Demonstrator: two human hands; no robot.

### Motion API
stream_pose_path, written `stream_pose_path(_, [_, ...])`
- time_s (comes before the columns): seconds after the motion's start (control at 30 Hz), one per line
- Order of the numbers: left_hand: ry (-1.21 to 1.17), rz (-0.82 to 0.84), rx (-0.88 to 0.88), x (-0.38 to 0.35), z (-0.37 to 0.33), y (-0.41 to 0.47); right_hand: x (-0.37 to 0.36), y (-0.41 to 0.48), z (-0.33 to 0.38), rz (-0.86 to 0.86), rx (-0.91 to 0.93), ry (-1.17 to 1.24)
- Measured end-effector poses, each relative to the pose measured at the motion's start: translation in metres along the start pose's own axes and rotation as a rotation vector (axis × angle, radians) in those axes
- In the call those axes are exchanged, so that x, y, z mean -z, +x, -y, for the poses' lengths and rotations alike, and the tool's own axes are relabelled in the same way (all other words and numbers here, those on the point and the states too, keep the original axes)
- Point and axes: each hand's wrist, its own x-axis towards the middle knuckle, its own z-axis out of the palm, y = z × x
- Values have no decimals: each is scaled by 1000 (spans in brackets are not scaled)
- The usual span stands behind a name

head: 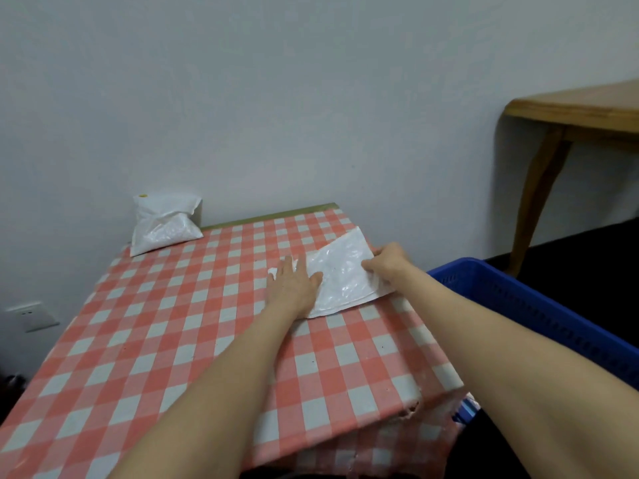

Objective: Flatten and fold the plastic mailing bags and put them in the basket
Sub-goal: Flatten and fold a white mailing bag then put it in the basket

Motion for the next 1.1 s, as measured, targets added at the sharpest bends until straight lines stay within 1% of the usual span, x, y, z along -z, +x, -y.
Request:
stream_pose_path(0.07, [-118, -135, 41, 18, -3, 2, 6, 1, 11, 18, 67, 142])
stream_pose_path(0.1, [-167, -164, 56, 30, -4, 3, 8, 0, 18, 48, 118, 153])
stream_pose_path(0.13, [-222, -154, 59, 39, -4, 8, 12, -2, 25, 82, 169, 155])
stream_pose_path(0.2, [-377, -80, 53, 54, -5, 11, 13, -6, 38, 135, 231, 211])
stream_pose_path(0.23, [-482, -78, 57, 59, -4, 13, 12, -5, 42, 105, 248, 264])
stream_pose_path(0.3, [-699, -200, 133, 63, -1, 14, 7, -3, 46, -56, 238, 328])
stream_pose_path(0.33, [-785, -271, 199, 63, 0, 14, 5, -1, 45, -103, 196, 358])
stream_pose_path(0.37, [-844, -328, 260, 62, 1, 13, 3, 0, 42, -78, 133, 392])
stream_pose_path(0.4, [-883, -358, 304, 59, 2, 12, 0, 0, 39, -15, 85, 421])
stream_pose_path(0.47, [-908, -354, 342, 52, 1, 13, -7, -1, 31, 69, 88, 347])
stream_pose_path(0.5, [-894, -337, 350, 47, -1, 14, -11, 1, 28, 46, 113, 268])
stream_pose_path(0.57, [-852, -290, 369, 39, -1, 21, -16, 5, 23, -50, 136, 126])
stream_pose_path(0.67, [-772, -196, 407, 31, 4, 35, -23, 14, 20, -64, 139, -135])
stream_pose_path(0.73, [-590, -171, 379, 28, 9, 42, -26, 20, 20, -74, 163, -313])
stream_pose_path(0.8, [-355, -193, 264, 27, 14, 48, -26, 23, 23, -83, 238, -429])
stream_pose_path(0.87, [-210, -195, 84, 23, 16, 53, -29, 27, 28, -6, 352, -549])
stream_pose_path(0.93, [-96, -107, -59, 16, 13, 55, -36, 28, 31, 113, 418, -684])
stream_pose_path(1.0, [0, 1, -93, 6, 10, 55, -46, 29, 31, 207, 440, -773])
stream_pose_path(1.1, [78, 96, -66, -6, 14, 56, -58, 32, 30, 262, 446, -822])
